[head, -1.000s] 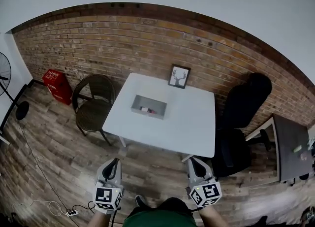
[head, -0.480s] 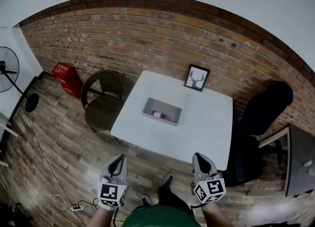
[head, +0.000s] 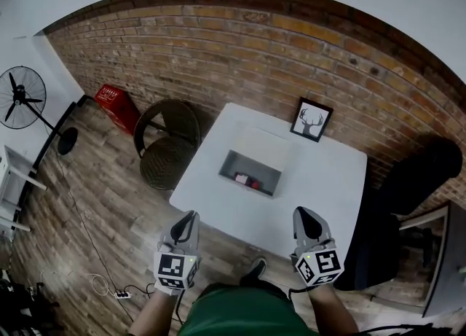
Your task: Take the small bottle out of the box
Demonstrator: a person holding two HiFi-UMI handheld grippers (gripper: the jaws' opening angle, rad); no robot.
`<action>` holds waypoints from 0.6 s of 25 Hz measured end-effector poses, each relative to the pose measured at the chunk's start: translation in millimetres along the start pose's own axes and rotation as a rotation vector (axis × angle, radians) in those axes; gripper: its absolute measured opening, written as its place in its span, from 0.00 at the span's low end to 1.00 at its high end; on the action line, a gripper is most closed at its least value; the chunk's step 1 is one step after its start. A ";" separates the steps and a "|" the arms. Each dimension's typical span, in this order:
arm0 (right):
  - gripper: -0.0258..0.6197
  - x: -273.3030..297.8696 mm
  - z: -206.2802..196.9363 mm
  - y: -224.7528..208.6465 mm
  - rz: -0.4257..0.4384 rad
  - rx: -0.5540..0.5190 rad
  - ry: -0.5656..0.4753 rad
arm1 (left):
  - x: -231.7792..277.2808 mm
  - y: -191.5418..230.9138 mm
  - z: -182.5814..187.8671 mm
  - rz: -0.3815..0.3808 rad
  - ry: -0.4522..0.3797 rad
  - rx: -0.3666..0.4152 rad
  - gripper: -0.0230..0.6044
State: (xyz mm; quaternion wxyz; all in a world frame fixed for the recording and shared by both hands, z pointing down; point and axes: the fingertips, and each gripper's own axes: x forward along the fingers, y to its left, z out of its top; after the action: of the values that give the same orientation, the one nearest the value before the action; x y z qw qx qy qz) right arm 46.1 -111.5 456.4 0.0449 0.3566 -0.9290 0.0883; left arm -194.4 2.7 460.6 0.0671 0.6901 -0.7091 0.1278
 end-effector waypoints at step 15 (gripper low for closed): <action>0.04 19.4 -7.9 -50.8 -0.136 0.011 0.045 | 131.6 -19.0 5.5 -0.296 0.069 0.238 0.09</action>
State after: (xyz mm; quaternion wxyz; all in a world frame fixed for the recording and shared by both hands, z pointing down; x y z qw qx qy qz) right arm 65.9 -159.8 473.7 0.0695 0.4171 -0.9009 0.0981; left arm -180.2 -125.7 492.8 0.0274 0.7851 -0.5772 0.2230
